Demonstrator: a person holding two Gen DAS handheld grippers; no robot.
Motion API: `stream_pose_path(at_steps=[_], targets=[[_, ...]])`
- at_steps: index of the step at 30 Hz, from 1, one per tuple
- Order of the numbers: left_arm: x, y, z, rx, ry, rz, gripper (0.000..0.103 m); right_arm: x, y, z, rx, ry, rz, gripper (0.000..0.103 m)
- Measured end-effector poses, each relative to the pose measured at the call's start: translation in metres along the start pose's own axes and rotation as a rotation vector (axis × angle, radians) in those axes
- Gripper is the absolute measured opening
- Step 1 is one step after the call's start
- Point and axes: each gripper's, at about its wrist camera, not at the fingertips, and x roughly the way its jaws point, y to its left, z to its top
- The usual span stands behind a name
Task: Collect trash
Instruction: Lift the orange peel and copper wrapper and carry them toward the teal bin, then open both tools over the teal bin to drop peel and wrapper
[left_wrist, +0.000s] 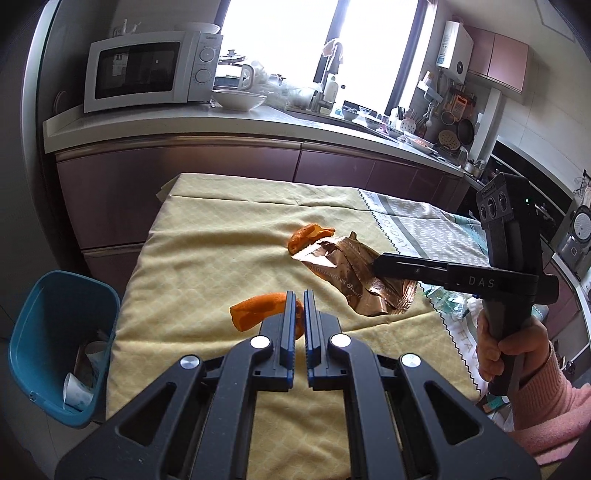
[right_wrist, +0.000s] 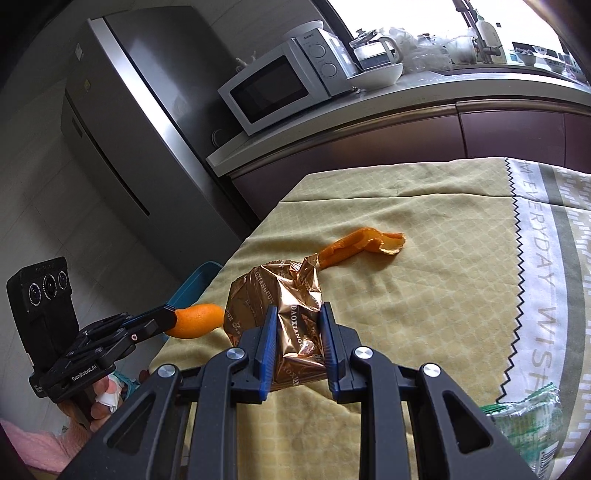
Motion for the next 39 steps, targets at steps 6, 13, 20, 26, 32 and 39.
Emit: stream_pose_path(at_steps=[6, 13, 20, 26, 32, 39], targets=[[-0.017, 0.016, -0.002, -0.024, -0.024, 0.03, 0.005, 0.016, 0.019, 0.002, -0.034, 0.022, 0.031, 0.021], [-0.04, 0.042, -0.006, -0.066, -0.049, 0.079, 0.005, 0.038, 0.042, 0.006, -0.066, 0.048, 0.069, 0.022], [-0.065, 0.07, -0.01, -0.113, -0.081, 0.133, 0.005, 0.062, 0.066, 0.012, -0.113, 0.083, 0.106, 0.021], [-0.083, 0.095, -0.011, -0.148, -0.109, 0.185, 0.005, 0.081, 0.084, 0.016, -0.143, 0.108, 0.134, 0.022], [-0.096, 0.119, -0.013, -0.182, -0.123, 0.234, 0.005, 0.095, 0.1, 0.019, -0.163, 0.132, 0.164, 0.021], [-0.1, 0.142, -0.017, -0.217, -0.122, 0.274, 0.005, 0.116, 0.119, 0.023, -0.197, 0.166, 0.187, 0.022]])
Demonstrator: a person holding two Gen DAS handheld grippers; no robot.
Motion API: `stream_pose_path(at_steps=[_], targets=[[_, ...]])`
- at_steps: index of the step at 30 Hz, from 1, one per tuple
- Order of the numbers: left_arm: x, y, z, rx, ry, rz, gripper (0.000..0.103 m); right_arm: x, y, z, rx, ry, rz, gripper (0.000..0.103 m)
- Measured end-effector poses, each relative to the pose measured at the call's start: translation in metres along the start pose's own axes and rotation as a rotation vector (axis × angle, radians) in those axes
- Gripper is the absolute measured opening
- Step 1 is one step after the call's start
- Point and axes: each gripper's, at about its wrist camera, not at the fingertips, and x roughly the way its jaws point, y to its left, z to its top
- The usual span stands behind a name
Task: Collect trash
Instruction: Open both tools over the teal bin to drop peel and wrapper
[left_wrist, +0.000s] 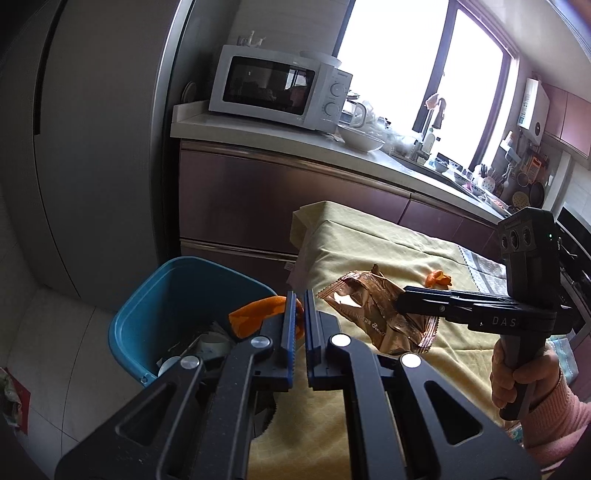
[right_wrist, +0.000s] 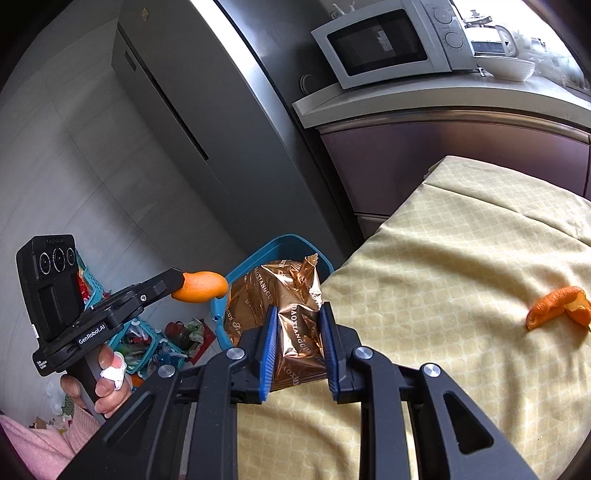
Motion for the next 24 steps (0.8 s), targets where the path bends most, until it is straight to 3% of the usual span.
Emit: stream_pose_path(at_steps=[24], targets=[[0.03, 0.038, -0.005, -0.066, 0.042, 0.081, 0.005, 0.066, 0.037, 0.024, -0.084, 0.092, -0.01, 0.022]])
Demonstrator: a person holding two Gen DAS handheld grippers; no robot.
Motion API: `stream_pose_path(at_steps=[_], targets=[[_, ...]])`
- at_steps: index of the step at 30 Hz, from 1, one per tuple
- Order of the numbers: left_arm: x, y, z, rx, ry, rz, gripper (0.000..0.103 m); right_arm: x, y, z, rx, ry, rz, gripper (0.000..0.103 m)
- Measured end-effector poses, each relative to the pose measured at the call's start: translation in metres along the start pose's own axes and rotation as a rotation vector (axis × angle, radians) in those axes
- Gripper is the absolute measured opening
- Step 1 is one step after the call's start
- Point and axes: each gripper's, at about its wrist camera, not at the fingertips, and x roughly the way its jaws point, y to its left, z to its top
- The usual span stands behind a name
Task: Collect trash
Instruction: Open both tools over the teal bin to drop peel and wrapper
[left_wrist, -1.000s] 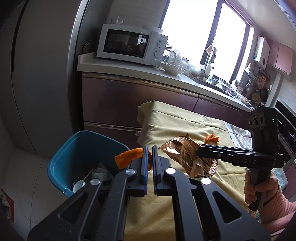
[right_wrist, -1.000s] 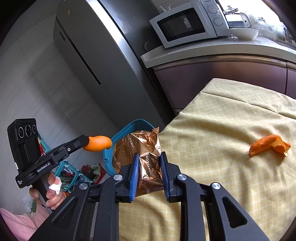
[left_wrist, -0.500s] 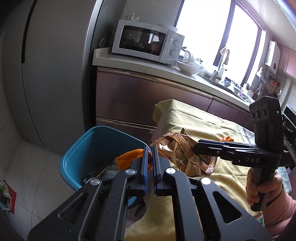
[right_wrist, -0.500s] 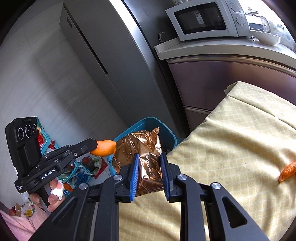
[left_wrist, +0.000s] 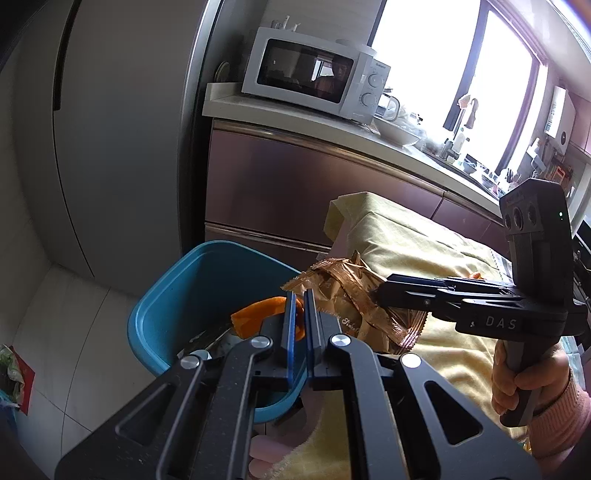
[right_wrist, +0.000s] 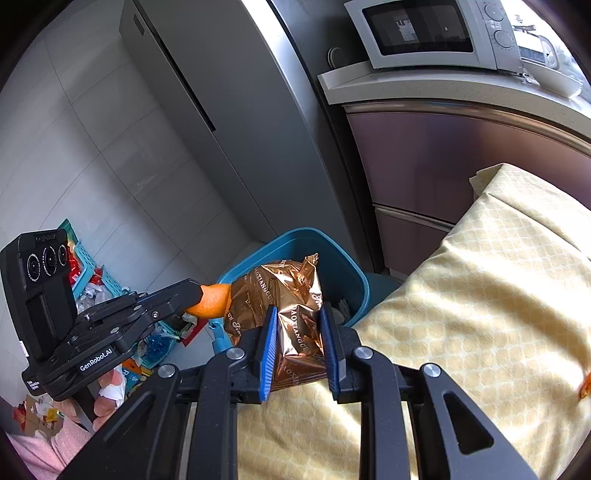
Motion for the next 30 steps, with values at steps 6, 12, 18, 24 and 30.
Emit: stream_pose_path(at_steps=[6, 12, 18, 24, 30], targets=[[0.012, 0.011, -0.001, -0.02, 0.017, 0.021, 0.005, 0.019, 0.002, 0.005, -0.003, 0.031, -0.02, 0.022], [0.028, 0.02, -0.002, -0.034, 0.033, 0.033, 0.005, 0.037, 0.006, 0.009, -0.007, 0.059, -0.048, 0.022], [0.042, 0.028, -0.008, -0.06, 0.059, 0.036, 0.005, 0.059, 0.01, 0.012, -0.014, 0.098, -0.078, 0.023], [0.057, 0.037, -0.014, -0.106, 0.086, 0.016, 0.005, 0.078, 0.01, 0.011, 0.002, 0.139, -0.106, 0.026], [0.067, 0.041, -0.019, -0.139, 0.103, -0.001, 0.005, 0.076, 0.01, 0.009, 0.006, 0.131, -0.102, 0.026]])
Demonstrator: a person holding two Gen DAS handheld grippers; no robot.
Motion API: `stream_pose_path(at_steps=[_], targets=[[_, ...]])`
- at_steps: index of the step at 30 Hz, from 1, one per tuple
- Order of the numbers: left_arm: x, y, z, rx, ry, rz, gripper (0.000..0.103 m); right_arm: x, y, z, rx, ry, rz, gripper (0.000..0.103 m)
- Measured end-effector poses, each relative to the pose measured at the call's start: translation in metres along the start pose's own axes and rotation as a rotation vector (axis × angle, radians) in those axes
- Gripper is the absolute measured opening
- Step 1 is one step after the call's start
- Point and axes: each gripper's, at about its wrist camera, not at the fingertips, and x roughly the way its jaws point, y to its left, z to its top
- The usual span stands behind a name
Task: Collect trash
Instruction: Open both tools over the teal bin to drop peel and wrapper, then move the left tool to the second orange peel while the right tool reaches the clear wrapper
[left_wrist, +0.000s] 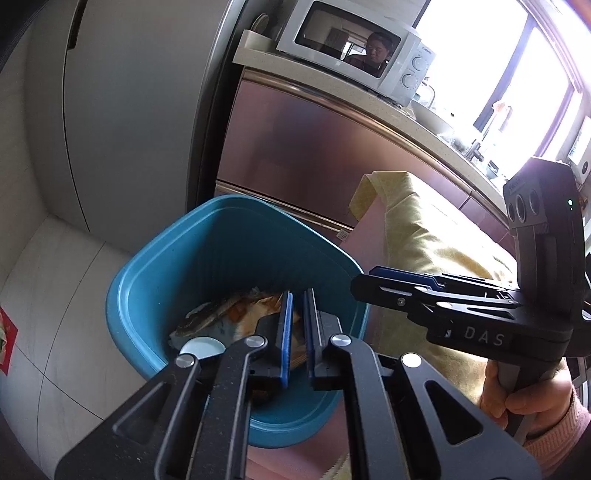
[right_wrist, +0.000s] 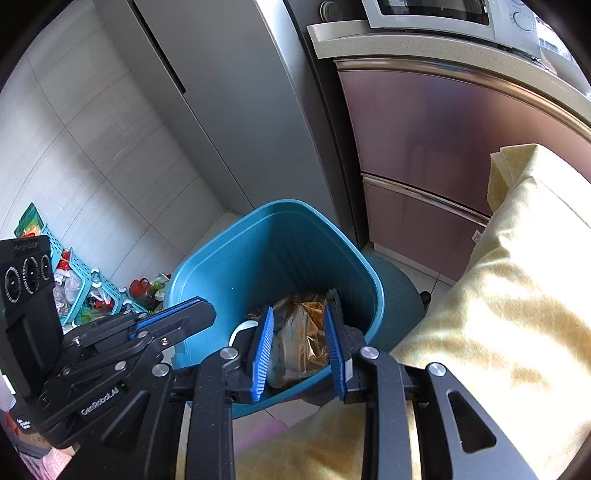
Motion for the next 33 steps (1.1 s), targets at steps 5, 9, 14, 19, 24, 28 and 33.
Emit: stream_pose_path(at_steps=[5, 9, 14, 19, 24, 28, 33], targets=[[-0.002, -0.004, -0.003, 0.007, -0.006, -0.015, 0.005, -0.011, -0.006, -0.005, 0.003, -0.018, 0.022, 0.026], [-0.011, -0.01, -0.004, 0.017, -0.024, -0.037, 0.007, -0.028, -0.011, -0.009, 0.003, -0.047, 0.039, 0.026], [-0.026, -0.03, -0.006, 0.064, -0.052, -0.077, 0.011, -0.057, -0.019, -0.02, 0.007, -0.101, 0.048, 0.029], [-0.036, -0.064, -0.009, 0.146, -0.073, -0.135, 0.015, -0.09, -0.031, -0.034, 0.029, -0.16, 0.042, 0.03], [-0.037, -0.107, -0.015, 0.235, -0.07, -0.196, 0.02, -0.126, -0.05, -0.051, 0.076, -0.227, 0.017, 0.03], [-0.033, -0.14, -0.022, 0.289, -0.044, -0.249, 0.023, -0.158, -0.07, -0.073, 0.121, -0.277, -0.01, 0.031], [-0.022, -0.182, -0.035, 0.348, -0.006, -0.294, 0.025, -0.197, -0.097, -0.109, 0.188, -0.326, -0.101, 0.033]])
